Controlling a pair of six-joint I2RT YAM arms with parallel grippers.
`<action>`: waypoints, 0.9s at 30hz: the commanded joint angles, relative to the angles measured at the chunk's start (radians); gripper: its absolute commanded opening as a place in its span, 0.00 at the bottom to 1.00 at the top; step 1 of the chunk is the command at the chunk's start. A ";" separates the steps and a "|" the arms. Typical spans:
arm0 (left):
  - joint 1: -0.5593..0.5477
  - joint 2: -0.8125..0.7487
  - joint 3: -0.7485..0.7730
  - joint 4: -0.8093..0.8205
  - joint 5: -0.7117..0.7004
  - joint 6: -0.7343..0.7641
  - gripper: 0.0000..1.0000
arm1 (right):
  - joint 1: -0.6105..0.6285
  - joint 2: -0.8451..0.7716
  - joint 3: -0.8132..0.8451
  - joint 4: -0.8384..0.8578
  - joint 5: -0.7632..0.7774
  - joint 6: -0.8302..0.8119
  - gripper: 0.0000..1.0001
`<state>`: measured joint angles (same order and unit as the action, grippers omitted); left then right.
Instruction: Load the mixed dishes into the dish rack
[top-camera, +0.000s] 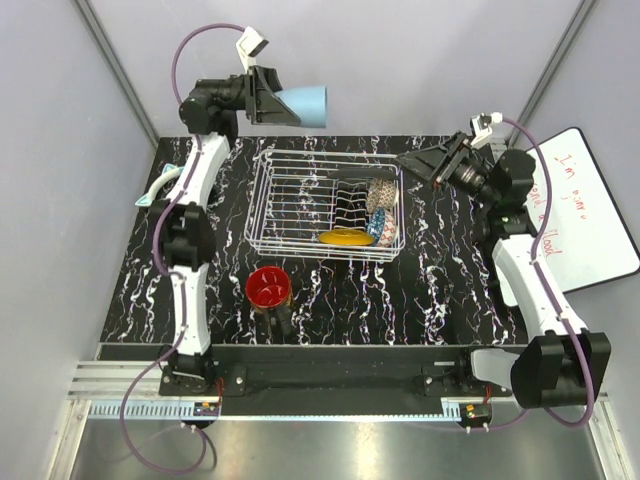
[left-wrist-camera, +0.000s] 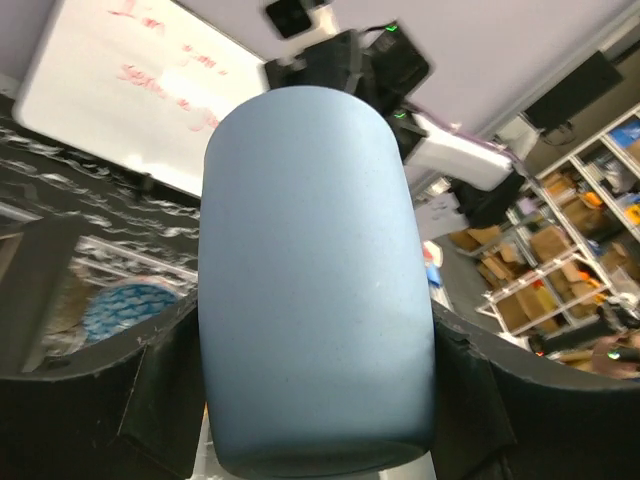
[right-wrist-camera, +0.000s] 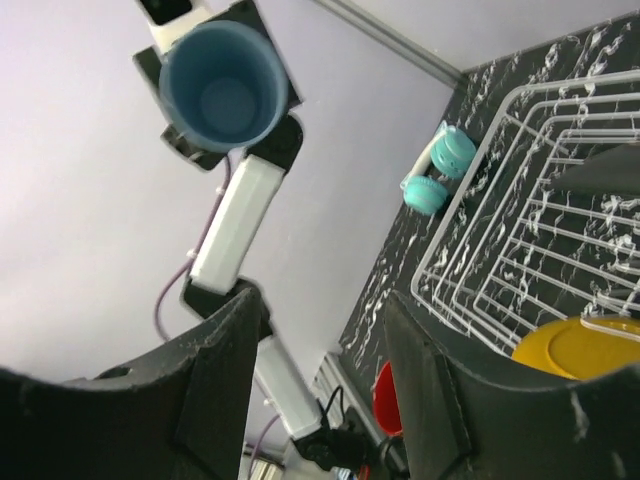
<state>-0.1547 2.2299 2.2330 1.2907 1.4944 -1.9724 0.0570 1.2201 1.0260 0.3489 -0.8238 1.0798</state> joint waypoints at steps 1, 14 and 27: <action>0.070 0.232 0.178 0.372 0.198 -0.254 0.00 | 0.001 -0.065 0.134 -0.191 0.009 -0.070 0.60; 0.115 0.404 0.387 -0.120 0.201 0.315 0.00 | 0.021 -0.077 0.197 -0.392 0.052 -0.139 0.57; 0.047 0.239 0.462 -1.572 -0.562 1.818 0.00 | 0.148 0.028 0.315 -0.376 0.109 -0.173 0.56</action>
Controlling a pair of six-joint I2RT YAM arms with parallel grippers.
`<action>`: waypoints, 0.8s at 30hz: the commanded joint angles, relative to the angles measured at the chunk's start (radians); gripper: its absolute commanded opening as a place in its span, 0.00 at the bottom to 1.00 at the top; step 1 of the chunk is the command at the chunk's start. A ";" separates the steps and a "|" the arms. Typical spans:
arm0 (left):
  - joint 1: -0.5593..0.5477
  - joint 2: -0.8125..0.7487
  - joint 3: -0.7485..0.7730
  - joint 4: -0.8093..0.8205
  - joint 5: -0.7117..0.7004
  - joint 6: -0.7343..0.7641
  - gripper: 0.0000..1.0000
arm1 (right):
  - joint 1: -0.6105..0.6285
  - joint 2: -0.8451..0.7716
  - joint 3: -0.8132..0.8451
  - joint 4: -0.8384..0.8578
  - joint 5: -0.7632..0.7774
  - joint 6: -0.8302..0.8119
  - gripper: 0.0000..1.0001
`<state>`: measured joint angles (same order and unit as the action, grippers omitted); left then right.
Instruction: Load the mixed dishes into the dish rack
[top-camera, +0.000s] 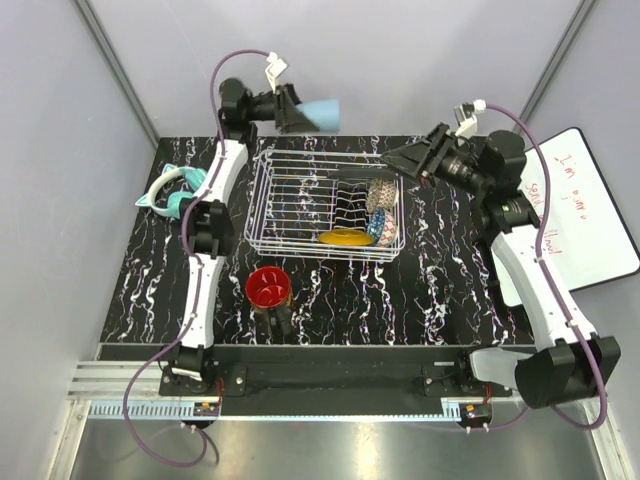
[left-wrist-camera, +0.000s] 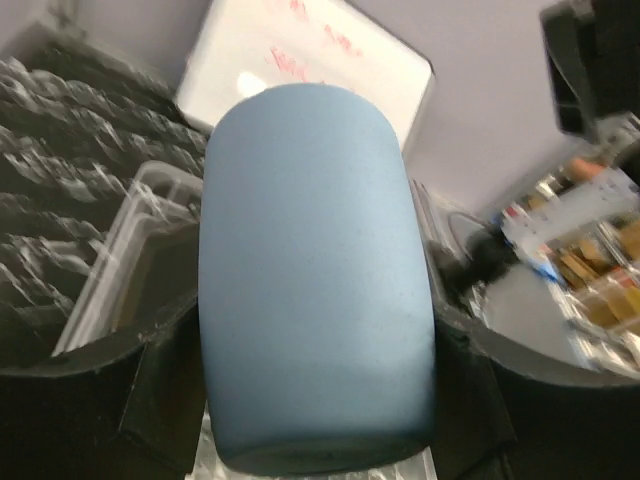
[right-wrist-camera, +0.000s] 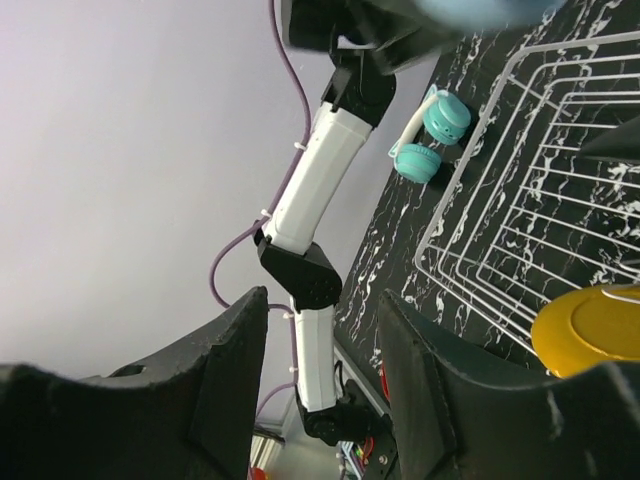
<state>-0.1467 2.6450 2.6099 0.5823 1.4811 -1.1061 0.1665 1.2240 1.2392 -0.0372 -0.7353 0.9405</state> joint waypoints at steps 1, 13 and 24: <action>0.010 -0.244 -0.018 -0.937 -0.723 1.279 0.00 | 0.042 0.028 0.114 -0.021 0.019 -0.046 0.56; -0.068 -0.353 -0.244 -1.218 -1.163 1.373 0.00 | 0.041 -0.023 0.079 -0.119 0.071 -0.150 0.58; -0.134 -0.511 -0.427 -1.360 -1.461 1.535 0.00 | 0.022 -0.165 -0.064 -0.161 0.116 -0.236 0.59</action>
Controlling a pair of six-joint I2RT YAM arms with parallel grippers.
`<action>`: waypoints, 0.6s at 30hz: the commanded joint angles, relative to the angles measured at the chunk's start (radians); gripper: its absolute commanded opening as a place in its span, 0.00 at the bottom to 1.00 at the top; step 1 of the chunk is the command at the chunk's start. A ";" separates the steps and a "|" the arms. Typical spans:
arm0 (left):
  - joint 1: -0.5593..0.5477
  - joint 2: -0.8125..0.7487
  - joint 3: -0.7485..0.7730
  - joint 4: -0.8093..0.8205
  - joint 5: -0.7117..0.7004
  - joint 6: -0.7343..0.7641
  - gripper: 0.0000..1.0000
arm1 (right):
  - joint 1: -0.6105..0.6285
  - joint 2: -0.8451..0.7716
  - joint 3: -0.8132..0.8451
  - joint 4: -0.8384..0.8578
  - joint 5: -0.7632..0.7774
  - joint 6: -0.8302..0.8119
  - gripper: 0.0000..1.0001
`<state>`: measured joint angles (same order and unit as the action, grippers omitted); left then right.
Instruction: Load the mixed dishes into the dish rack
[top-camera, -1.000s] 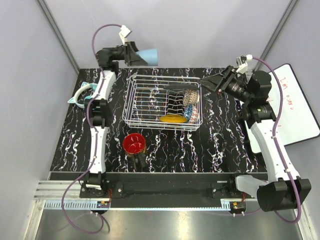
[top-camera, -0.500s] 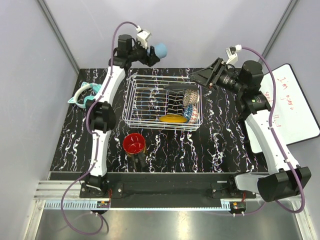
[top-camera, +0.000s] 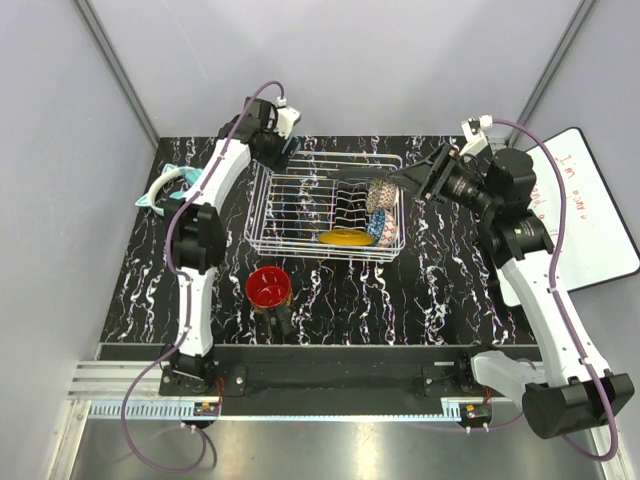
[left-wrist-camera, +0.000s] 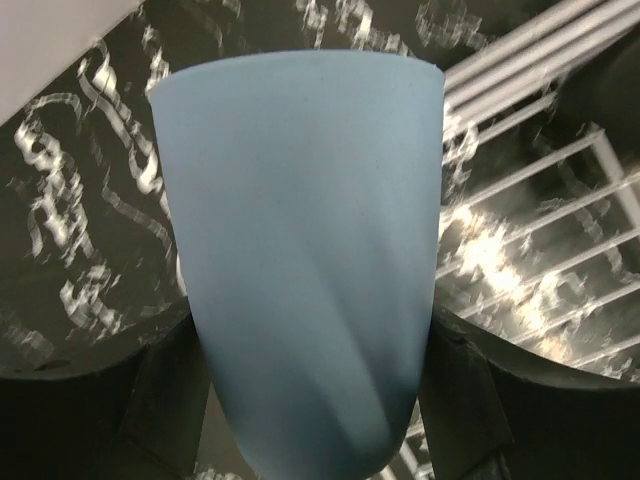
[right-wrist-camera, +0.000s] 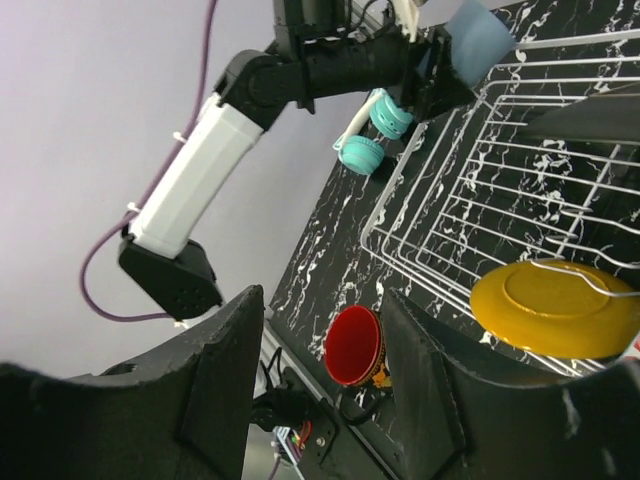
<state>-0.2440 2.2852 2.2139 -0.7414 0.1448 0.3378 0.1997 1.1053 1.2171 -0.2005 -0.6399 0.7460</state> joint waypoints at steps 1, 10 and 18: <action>-0.050 -0.161 -0.040 -0.048 -0.128 0.113 0.00 | -0.013 -0.051 -0.050 0.001 0.019 -0.045 0.59; -0.084 -0.340 -0.056 -0.076 -0.103 0.122 0.00 | -0.013 -0.085 -0.152 0.036 0.016 -0.053 0.58; -0.120 -0.299 -0.114 -0.438 -0.067 0.381 0.00 | -0.013 -0.127 -0.175 0.035 0.017 -0.063 0.57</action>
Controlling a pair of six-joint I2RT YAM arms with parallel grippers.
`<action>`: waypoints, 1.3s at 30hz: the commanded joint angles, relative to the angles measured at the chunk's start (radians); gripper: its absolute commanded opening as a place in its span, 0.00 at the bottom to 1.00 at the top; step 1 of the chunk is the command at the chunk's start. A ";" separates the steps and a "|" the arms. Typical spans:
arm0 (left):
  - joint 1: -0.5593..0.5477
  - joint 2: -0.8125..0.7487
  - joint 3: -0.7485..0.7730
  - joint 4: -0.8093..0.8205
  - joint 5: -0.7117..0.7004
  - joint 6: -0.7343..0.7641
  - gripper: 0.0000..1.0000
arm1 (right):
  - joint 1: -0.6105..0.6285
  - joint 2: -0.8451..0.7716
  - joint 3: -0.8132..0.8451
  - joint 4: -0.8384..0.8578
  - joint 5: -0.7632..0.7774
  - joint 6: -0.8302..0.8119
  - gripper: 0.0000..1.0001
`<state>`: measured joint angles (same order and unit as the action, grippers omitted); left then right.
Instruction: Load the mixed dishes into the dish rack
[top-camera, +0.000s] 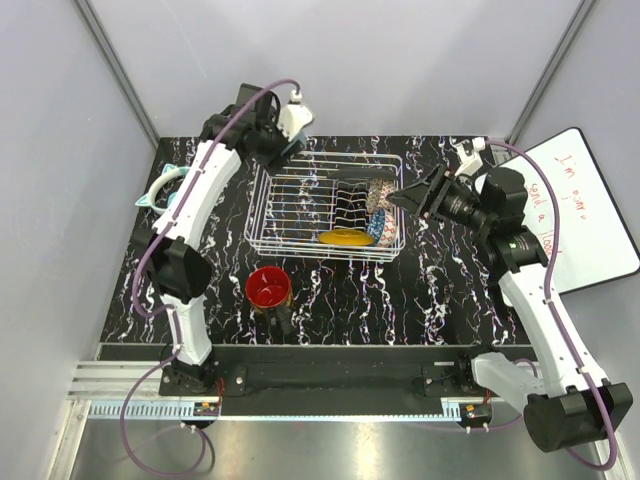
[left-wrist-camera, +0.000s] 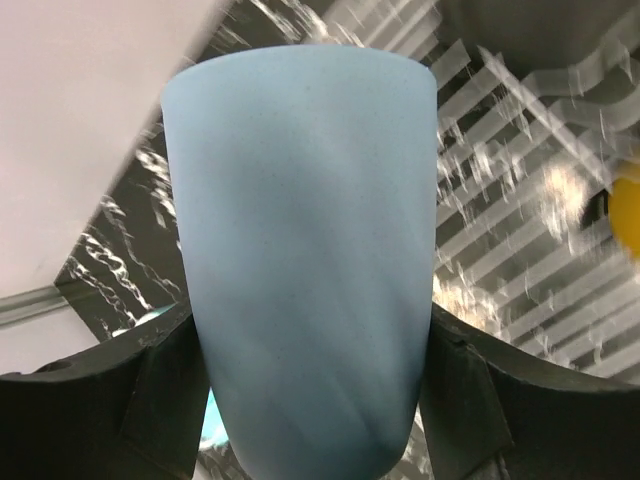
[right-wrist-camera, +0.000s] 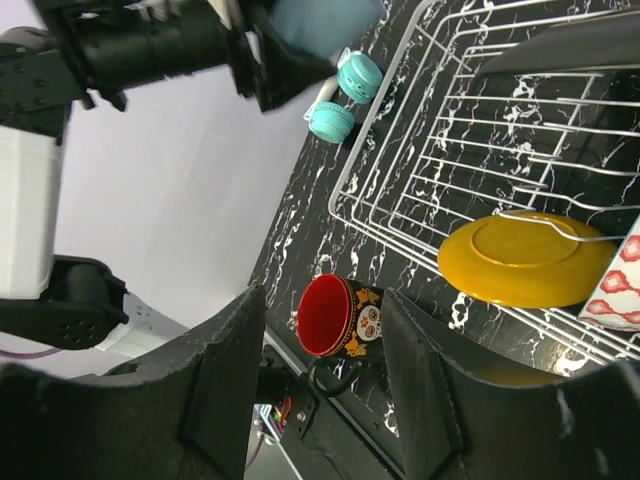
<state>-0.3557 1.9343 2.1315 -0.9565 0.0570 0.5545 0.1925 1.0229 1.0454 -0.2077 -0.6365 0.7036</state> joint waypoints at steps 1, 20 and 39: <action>-0.008 0.073 -0.027 -0.260 0.032 0.197 0.00 | -0.005 -0.053 -0.007 0.039 0.014 -0.023 0.57; -0.092 0.322 0.058 -0.167 -0.477 0.597 0.00 | -0.007 -0.191 -0.108 0.039 0.070 -0.026 0.57; -0.083 0.324 0.065 0.016 -0.500 0.766 0.00 | -0.008 -0.202 -0.120 0.013 0.093 -0.027 0.57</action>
<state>-0.4397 2.3413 2.1567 -0.9623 -0.4541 1.2869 0.1890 0.8181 0.9138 -0.2089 -0.5579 0.6922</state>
